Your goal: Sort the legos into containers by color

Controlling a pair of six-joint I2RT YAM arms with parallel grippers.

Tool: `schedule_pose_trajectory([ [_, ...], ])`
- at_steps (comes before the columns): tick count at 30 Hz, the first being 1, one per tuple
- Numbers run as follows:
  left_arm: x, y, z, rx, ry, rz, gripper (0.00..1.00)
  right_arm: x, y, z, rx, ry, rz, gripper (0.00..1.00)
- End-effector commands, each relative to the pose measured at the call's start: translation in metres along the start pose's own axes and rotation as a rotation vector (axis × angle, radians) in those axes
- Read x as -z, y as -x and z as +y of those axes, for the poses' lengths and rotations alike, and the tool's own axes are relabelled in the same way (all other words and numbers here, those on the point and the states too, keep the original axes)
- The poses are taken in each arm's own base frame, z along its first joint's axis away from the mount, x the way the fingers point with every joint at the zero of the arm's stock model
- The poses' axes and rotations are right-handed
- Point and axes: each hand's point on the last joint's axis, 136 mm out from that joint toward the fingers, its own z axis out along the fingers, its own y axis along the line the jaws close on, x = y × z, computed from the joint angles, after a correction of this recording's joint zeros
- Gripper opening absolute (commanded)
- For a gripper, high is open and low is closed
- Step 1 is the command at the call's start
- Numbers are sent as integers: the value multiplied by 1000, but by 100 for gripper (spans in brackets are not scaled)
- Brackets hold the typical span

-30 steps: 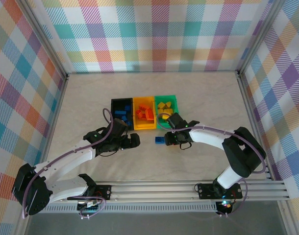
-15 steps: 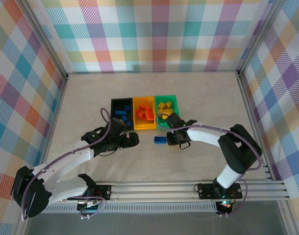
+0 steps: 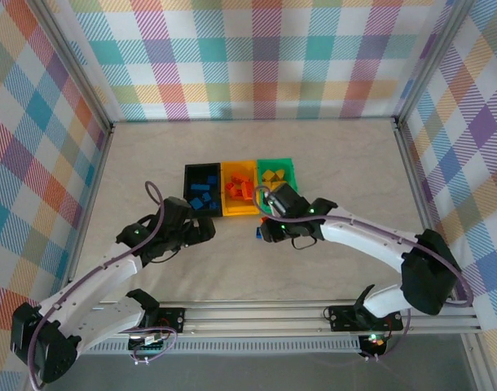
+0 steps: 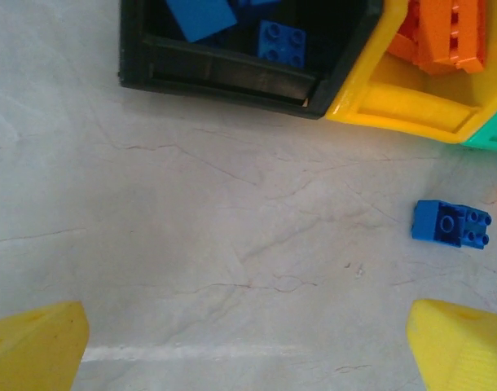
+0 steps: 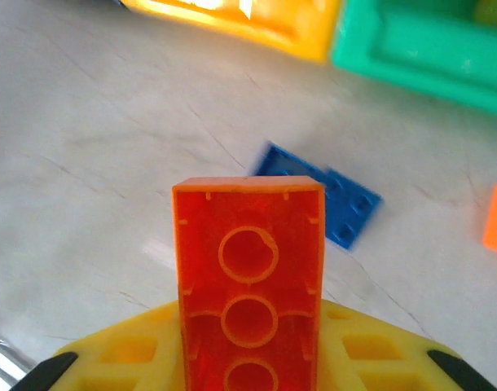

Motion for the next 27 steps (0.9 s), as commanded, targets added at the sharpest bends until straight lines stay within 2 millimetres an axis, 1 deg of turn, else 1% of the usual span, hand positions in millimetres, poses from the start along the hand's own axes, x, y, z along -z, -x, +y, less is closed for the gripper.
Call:
schedule_pose_trajectory([
  [1,-1,-10,16,15,30,18,100,-9,44,21,11,35,-57,30],
  [4,0,-14,17,28,20,26,100,-29,84,26,9,5,-85,30],
  [5,1,-15,17,28,17,26,100,-35,94,27,5,-3,-86,30],
  [7,4,-16,19,32,16,23,100,-50,115,25,-8,-35,-93,30],
  [10,7,-17,19,32,6,19,100,-66,138,15,-45,-87,-102,30],
  [13,10,-16,17,33,-8,14,100,-76,157,6,-96,-110,-117,30],
  [15,10,-16,16,34,-15,15,100,-81,165,3,-108,-119,-119,31],
  [16,10,-16,16,34,-15,16,100,-84,168,2,-113,-125,-118,33],
  [18,9,-17,15,31,-17,19,100,-89,174,-1,-129,-130,-117,41],
  [19,9,-17,15,32,-20,19,100,-90,176,0,-128,-126,-123,46],
  [20,8,-17,15,31,-21,21,100,-90,180,0,-127,-117,-133,54],
  [21,8,-17,14,32,-23,21,100,-87,184,3,-117,-106,-148,62],
  [22,8,-17,14,33,-24,21,100,-84,186,5,-114,-99,-156,67],
  [24,8,-17,14,32,-28,21,100,-73,190,8,-105,-88,-178,70],
  [27,9,-17,12,32,-34,20,100,-55,183,8,-108,-76,-196,71],
])
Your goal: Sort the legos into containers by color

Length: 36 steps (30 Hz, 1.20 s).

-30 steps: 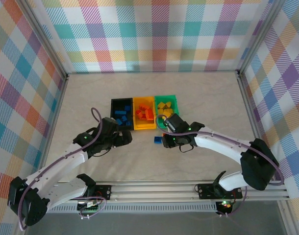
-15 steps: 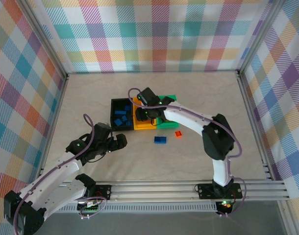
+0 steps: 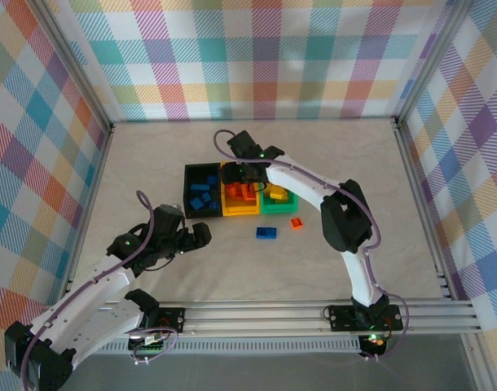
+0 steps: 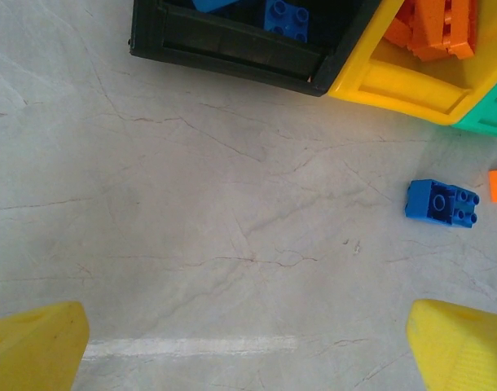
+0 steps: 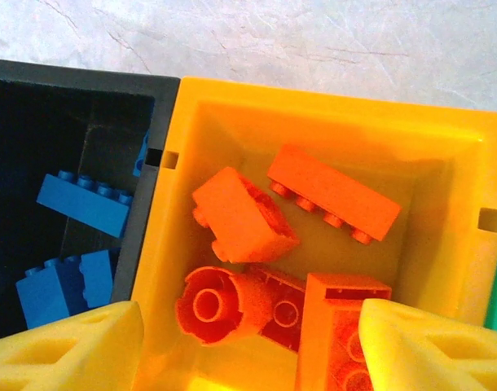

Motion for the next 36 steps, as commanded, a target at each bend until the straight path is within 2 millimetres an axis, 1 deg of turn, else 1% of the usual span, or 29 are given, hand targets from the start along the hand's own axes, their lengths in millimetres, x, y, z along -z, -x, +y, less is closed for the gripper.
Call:
schedule_pose_trajectory([
  [1,-2,-4,5,13,5,16,100,44,6,5,-5,46,-60,71],
  [5,-3,-4,3,15,-4,17,100,72,-29,-15,-40,47,-64,75],
  [7,-3,-3,3,15,-8,14,100,83,-57,-33,-56,20,-47,76],
  [9,-5,-4,2,16,-9,15,100,90,-85,-50,-68,-8,-22,76],
  [12,-7,-5,3,18,-11,19,100,93,-130,-80,-100,-71,29,77],
  [15,-11,-5,3,20,-11,22,100,90,-162,-110,-160,-123,67,78],
  [17,-12,-6,4,23,-10,28,100,84,-175,-127,-206,-139,88,78],
  [19,-14,-7,4,25,-8,32,100,77,-176,-138,-221,-145,88,79],
  [23,-15,-8,5,24,-2,41,100,61,-165,-148,-206,-180,104,78],
  [26,-16,-9,6,27,-2,40,100,49,-162,-159,-196,-228,120,75],
  [31,-18,-11,6,30,-5,48,100,33,-165,-164,-174,-254,159,62],
  [36,-19,-9,4,29,-6,47,100,27,-170,-166,-160,-264,182,48],
])
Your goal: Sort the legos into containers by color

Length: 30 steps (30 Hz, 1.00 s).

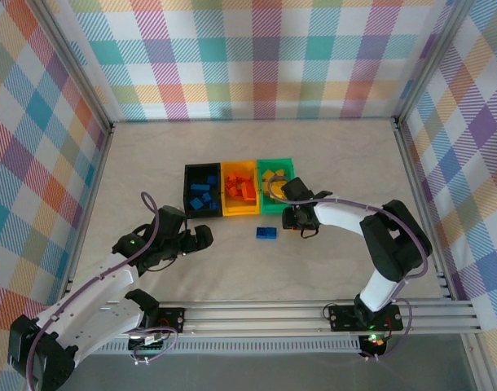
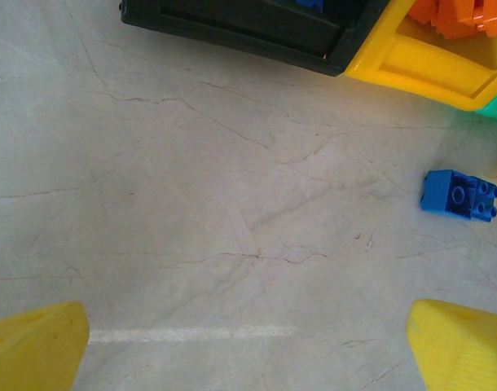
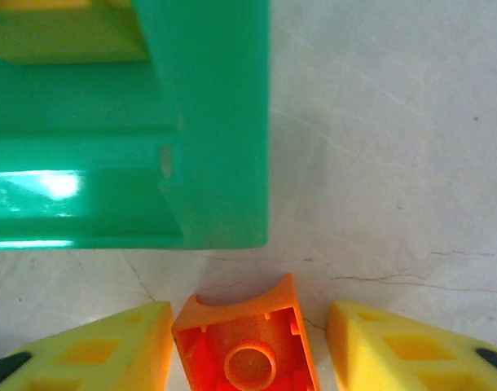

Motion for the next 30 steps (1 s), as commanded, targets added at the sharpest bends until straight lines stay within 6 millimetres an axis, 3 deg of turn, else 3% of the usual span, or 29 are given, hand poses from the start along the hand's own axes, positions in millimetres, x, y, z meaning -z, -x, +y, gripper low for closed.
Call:
schedule_pose_trajectory([
  [1,-2,0,0,16,-7,9,100,-3,6,3,13,10,-8,45],
  [8,-2,2,-2,13,-5,10,100,20,-1,12,42,92,-29,33],
  [11,-1,2,-1,15,-3,8,100,51,-2,36,114,164,-65,33],
  [16,-3,0,0,19,-2,15,100,102,15,102,233,329,-140,34],
  [20,-6,-2,-4,21,-26,26,100,105,49,141,244,381,-168,35],
  [23,-7,-4,-5,17,-33,38,100,96,81,162,241,367,-199,35],
  [30,-7,-7,-7,11,-45,58,100,65,154,175,165,279,-239,35],
])
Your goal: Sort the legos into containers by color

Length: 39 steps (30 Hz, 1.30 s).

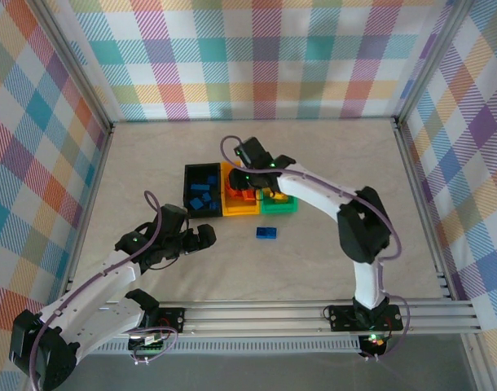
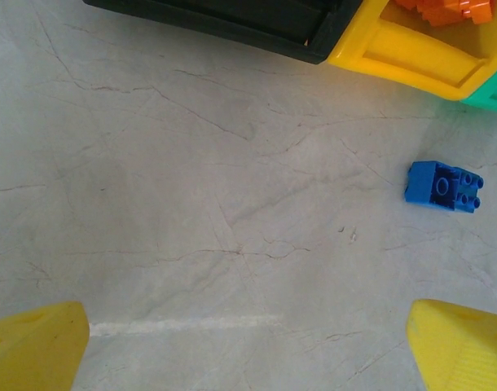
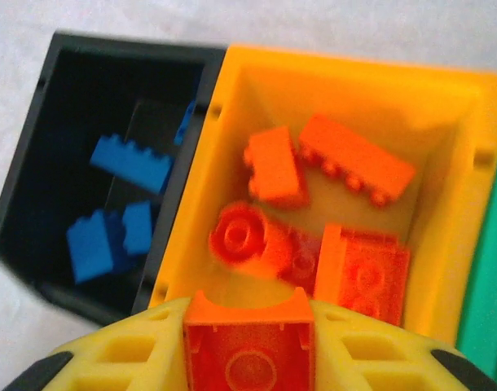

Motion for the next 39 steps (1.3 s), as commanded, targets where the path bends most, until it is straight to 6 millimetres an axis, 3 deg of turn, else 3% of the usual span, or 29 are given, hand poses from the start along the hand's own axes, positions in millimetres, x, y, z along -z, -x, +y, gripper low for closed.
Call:
schedule_pose_trajectory([
  [1,-3,-4,1,3,-7,24,100,-9,21,-17,-16,-76,-2,35],
  [3,-4,-5,1,-1,-7,31,100,-17,30,-18,-21,-86,-3,36],
  [8,-8,-6,0,-6,-8,45,100,-24,41,-17,-26,-86,-2,58],
  [11,-9,-5,-4,-9,-20,51,100,-11,51,-12,-25,-69,-33,63],
  [15,-8,-3,-14,-30,-52,60,100,20,56,-5,-32,-25,-87,64],
  [21,-22,-3,-37,-81,-69,96,98,62,13,-16,-65,25,-108,65],
  [30,-79,-13,-98,-284,-5,147,80,105,-78,-59,-122,4,-85,65],
  [34,-104,-10,-117,-342,33,153,79,121,-99,-75,-131,-26,-98,65],
  [39,-130,-6,-122,-366,89,174,75,132,-111,-84,-135,-38,-109,65],
])
